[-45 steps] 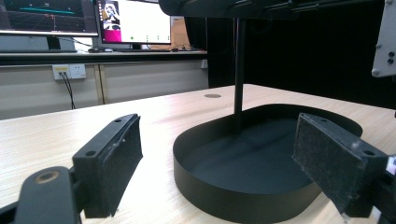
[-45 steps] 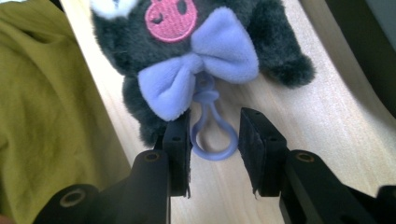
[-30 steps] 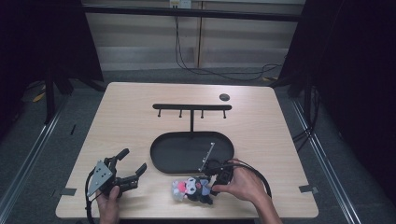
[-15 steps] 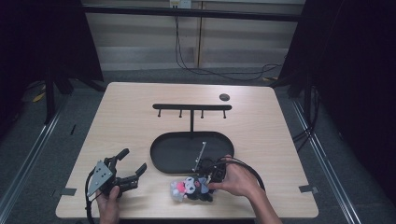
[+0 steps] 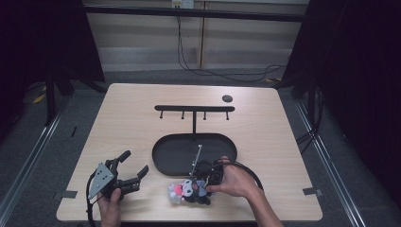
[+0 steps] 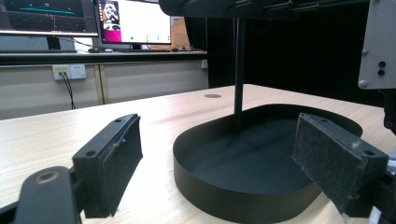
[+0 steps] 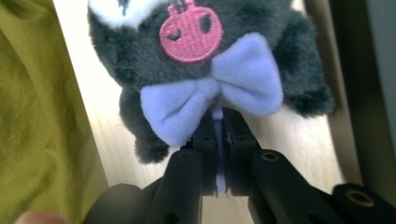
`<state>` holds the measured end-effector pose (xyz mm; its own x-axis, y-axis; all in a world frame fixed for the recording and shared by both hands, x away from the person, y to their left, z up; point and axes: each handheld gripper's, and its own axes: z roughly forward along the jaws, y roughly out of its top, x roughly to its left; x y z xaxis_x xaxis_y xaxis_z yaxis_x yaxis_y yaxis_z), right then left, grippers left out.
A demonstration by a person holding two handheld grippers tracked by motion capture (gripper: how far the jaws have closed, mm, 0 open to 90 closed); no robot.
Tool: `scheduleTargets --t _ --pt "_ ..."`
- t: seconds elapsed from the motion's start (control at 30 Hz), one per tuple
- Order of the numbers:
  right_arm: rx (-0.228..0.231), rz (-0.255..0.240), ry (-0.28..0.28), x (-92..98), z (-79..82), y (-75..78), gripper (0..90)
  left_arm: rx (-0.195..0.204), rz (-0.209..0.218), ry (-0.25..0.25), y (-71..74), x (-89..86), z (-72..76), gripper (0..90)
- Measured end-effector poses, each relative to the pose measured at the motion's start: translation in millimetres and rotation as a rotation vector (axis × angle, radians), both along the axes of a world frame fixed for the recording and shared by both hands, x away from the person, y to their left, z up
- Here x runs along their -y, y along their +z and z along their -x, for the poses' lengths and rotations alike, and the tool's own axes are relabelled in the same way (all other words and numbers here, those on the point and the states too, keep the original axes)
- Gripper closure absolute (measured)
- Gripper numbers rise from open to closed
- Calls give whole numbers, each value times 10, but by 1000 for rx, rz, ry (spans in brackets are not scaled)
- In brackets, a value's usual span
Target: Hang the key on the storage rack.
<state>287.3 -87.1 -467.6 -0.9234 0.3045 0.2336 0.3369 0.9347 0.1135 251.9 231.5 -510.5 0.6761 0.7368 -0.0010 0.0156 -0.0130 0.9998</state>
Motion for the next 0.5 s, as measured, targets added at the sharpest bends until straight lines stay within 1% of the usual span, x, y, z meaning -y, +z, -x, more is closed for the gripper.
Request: scheduleTargets --t 0.07,0.1,0.13,0.23,0.27,0.3,0.37,0.4,0.43,0.47,0.5 --pt "2 -5 -1 -9 -1 -3 867 0 1 1 0 1 0 153" --pt "-17 -3 2 -31 -13 -5 870 0 1 0 0 0 1 153" --pt "-17 -3 2 -31 -13 -5 870 0 1 0 0 0 1 153" --pt "-61 7 7 -54 -14 -19 871 0 1 0 0 1 0 153" --pt "-67 7 1 -53 -15 -20 871 0 1 0 0 1 0 153" --pt "-68 18 -7 -50 -28 -1 871 0 0 0 0 0 0 153" --pt "-60 12 -12 -38 -36 22 871 0 1 0 0 1 0 153" --pt "-50 7 -18 -22 -41 72 871 0 1 0 0 1 0 153" --pt "-50 7 -18 -22 -41 72 871 0 1 0 0 1 0 153" --pt "-49 -1 -23 -16 -44 103 871 0 1 0 0 1 1 153" --pt "-45 2 -19 -11 -45 137 872 -1 1 0 0 1 0 153"
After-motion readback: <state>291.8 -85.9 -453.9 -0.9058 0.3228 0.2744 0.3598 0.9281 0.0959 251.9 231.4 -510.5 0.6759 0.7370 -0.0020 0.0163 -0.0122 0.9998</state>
